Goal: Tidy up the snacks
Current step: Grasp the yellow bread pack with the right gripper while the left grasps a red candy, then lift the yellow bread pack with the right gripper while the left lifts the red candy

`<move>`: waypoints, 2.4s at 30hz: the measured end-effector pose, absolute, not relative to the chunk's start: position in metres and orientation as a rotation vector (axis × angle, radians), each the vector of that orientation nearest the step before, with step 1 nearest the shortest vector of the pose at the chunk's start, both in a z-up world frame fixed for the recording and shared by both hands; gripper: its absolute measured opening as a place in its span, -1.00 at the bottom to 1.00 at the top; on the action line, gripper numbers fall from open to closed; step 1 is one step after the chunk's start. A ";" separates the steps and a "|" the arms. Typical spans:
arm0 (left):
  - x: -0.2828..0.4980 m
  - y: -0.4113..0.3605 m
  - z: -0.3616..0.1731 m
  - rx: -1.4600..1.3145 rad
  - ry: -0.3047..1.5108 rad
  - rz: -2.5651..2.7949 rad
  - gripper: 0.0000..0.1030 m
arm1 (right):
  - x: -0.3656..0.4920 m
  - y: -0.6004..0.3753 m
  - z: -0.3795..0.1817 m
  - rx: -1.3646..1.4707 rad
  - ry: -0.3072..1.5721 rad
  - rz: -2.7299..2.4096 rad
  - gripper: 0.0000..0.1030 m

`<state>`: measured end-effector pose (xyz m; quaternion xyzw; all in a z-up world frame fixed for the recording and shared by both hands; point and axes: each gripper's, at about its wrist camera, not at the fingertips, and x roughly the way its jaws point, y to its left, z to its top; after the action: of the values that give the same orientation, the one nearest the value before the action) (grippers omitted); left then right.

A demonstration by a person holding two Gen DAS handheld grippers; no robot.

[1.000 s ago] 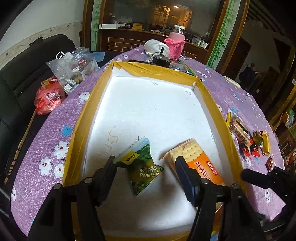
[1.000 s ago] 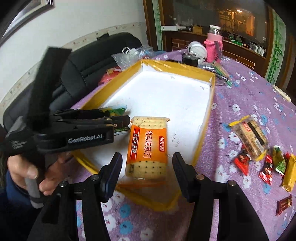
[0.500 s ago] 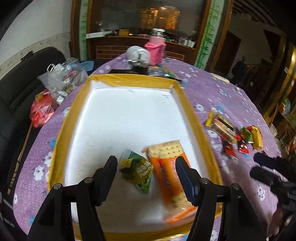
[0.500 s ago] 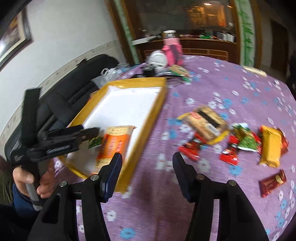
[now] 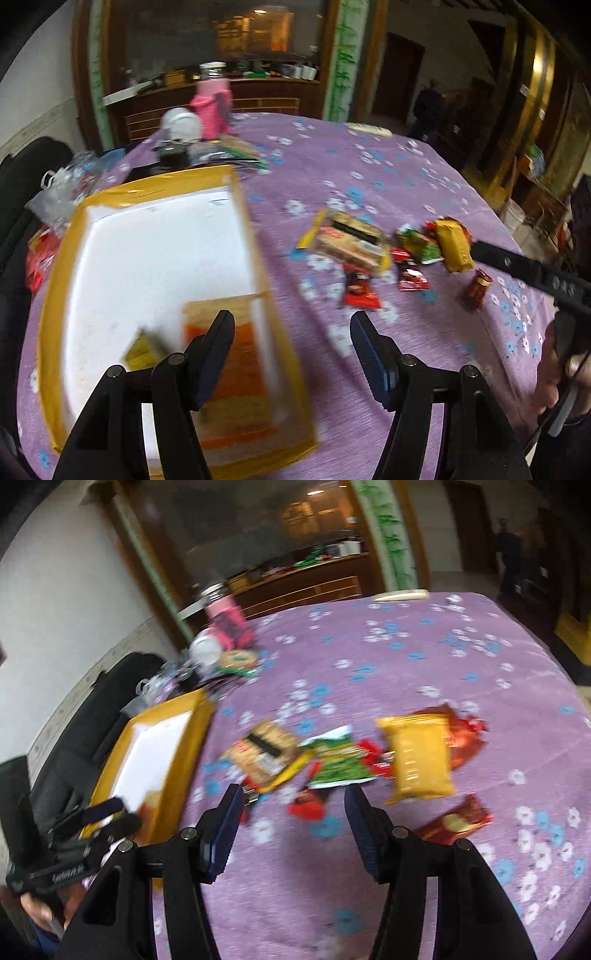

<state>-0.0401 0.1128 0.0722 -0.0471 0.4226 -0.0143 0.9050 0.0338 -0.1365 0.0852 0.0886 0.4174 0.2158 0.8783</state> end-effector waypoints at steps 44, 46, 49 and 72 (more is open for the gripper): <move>0.031 0.032 0.027 -0.057 0.890 -0.112 -0.45 | 0.076 -0.162 0.036 0.048 0.823 0.329 -0.07; 0.031 0.033 0.028 -0.065 0.882 -0.114 -0.45 | 0.072 -0.159 0.041 0.050 0.799 0.354 -0.07; 0.030 0.035 0.031 -0.078 0.871 -0.120 -0.45 | 0.066 -0.152 0.045 0.039 0.775 0.391 -0.07; 0.024 0.032 0.037 -0.072 0.844 -0.140 -0.45 | 0.058 -0.144 0.050 0.017 0.732 0.424 -0.07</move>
<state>0.0239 0.0321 0.0372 -0.0348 0.4090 -0.0680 0.9093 0.0580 -0.1436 0.0501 0.0080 0.3551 0.2056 0.9119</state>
